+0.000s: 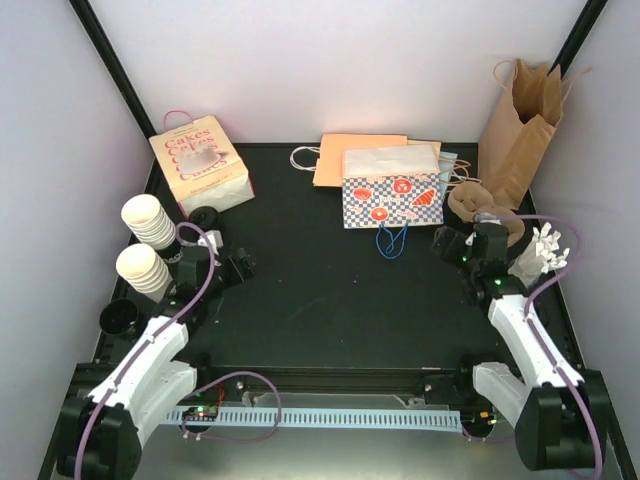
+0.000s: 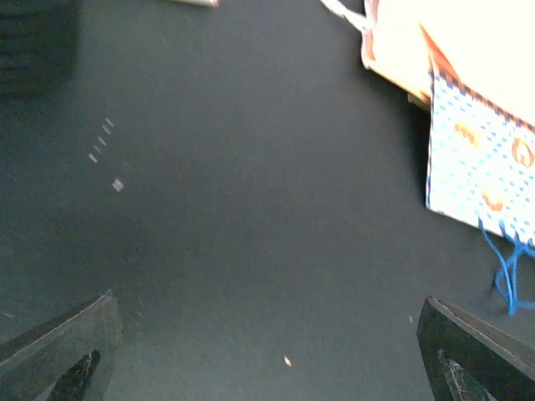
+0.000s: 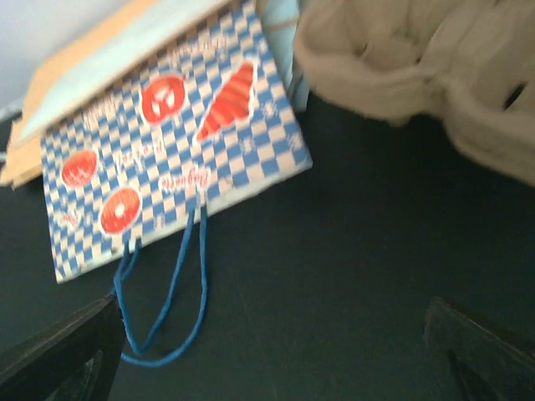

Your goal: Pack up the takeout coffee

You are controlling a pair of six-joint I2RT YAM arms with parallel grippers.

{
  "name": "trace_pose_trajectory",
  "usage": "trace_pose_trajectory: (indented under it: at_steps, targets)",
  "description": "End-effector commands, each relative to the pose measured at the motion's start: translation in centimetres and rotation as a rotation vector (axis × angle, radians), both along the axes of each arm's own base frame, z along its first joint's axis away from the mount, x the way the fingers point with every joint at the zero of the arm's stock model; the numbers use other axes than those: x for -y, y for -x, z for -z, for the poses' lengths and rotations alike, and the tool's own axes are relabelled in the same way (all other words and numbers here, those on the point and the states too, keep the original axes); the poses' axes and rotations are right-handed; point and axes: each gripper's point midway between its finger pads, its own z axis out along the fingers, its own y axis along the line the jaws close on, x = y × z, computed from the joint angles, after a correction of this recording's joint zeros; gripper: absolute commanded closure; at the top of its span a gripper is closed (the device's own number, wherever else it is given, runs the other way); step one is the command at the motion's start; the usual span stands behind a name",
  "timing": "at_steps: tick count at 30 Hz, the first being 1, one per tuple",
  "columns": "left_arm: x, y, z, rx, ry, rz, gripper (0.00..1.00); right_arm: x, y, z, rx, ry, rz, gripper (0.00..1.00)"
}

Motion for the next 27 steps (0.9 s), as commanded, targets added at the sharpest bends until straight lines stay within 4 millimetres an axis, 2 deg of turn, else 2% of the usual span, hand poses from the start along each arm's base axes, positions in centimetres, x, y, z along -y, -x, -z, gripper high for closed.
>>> trace_pose_trajectory:
  at_steps: [1,3,10,12,18,23,27]
  targets:
    - [3.9,0.6,0.4,-0.006,0.097,0.192,0.01,-2.5,-0.7,1.2,-0.075,-0.072,-0.117,0.00]
    - [4.5,0.6,0.4,-0.008,0.108,0.225,0.01,-3.1,-1.2,1.7,-0.096,-0.099,-0.142,0.00]
    - [4.8,0.1,0.3,0.007,0.067,0.259,0.01,-5.0,-2.9,3.0,-0.141,-0.188,-0.203,0.00]
    - [5.5,0.2,0.2,0.022,0.066,0.312,0.01,-5.2,-3.6,3.4,-0.149,-0.205,-0.205,0.00]
    - [7.8,0.9,-0.2,0.042,0.077,0.488,0.01,-5.4,-6.1,4.4,-0.185,-0.246,-0.172,0.00]
    - [7.7,1.2,0.1,0.035,0.050,0.502,0.01,-5.2,-8.4,5.4,-0.208,-0.274,-0.120,0.04]
    - [7.6,1.3,0.1,0.040,0.040,0.501,0.01,-4.2,-9.7,6.8,-0.227,-0.273,-0.031,0.05]
